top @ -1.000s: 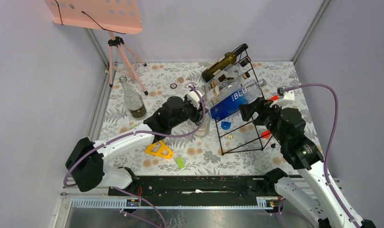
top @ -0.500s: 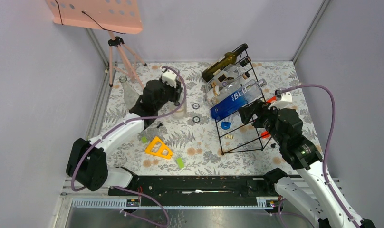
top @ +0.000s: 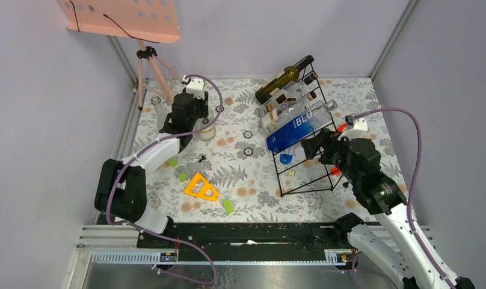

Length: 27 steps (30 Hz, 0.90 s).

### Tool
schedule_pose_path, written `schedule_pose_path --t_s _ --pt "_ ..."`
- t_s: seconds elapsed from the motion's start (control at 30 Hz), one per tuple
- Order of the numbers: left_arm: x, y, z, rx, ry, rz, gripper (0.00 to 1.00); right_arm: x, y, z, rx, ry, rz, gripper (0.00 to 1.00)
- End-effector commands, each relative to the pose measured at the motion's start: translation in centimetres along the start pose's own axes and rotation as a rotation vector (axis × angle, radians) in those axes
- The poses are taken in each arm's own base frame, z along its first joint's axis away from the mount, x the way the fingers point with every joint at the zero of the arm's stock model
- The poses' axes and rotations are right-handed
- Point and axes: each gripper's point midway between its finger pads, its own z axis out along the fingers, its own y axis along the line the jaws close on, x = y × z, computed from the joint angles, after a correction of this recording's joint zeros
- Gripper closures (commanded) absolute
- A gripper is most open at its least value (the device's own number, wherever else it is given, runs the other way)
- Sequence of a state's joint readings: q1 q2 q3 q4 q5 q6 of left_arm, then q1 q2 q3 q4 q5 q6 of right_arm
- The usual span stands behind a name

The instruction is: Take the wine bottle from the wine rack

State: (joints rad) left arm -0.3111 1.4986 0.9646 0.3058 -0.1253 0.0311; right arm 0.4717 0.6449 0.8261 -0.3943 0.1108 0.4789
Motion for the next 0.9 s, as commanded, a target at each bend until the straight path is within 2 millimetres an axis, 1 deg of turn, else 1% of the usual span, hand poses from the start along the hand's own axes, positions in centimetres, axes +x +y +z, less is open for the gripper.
schedule_pose_path --t_s 0.0,0.23,0.37,0.4,0.5,0.57,0.6,0.63,0.73,0.87 --pt "-11.2 3.6 -0.7 -0.127 -0.35 -0.073 1.0 0.1 0.4 -0.2 -0.015 0.008 -0.004 0.15" --pt "-10.1 6.2 -0.9 -0.249 -0.325 -0.053 1.0 0.1 0.6 -0.2 -0.022 0.014 -0.003 0.15" --pt "-9.7 6.8 -1.0 -0.272 -0.311 -0.056 1.0 0.1 0.7 -0.1 -0.026 0.02 -0.004 0.15" --pt "-9.6 6.8 -1.0 -0.271 -0.309 -0.058 0.94 0.2 0.7 -0.1 -0.027 0.022 -0.004 0.15" --pt "-9.4 6.3 -1.0 -0.242 -0.304 -0.06 0.72 0.2 0.7 -0.1 -0.028 0.024 -0.001 0.15" --pt "-9.3 6.3 -1.1 -0.242 -0.304 -0.077 0.48 0.2 0.7 -0.1 -0.029 0.026 -0.001 0.15" --pt "-9.3 6.3 -1.2 -0.243 -0.304 -0.084 0.4 0.3 0.7 -0.2 -0.027 0.028 -0.001 0.15" --pt "-9.3 6.3 -1.3 -0.242 -0.303 -0.086 0.34 0.2 0.7 -0.2 -0.027 0.026 -0.001 0.15" --pt "-9.4 6.2 -1.5 -0.236 -0.297 -0.089 0.21 0.2 0.7 -0.4 -0.024 0.028 -0.005 0.15" --pt "-9.9 6.1 -2.0 -0.225 -0.297 -0.095 0.11 0.0 0.5 -0.7 -0.014 0.024 -0.008 0.15"
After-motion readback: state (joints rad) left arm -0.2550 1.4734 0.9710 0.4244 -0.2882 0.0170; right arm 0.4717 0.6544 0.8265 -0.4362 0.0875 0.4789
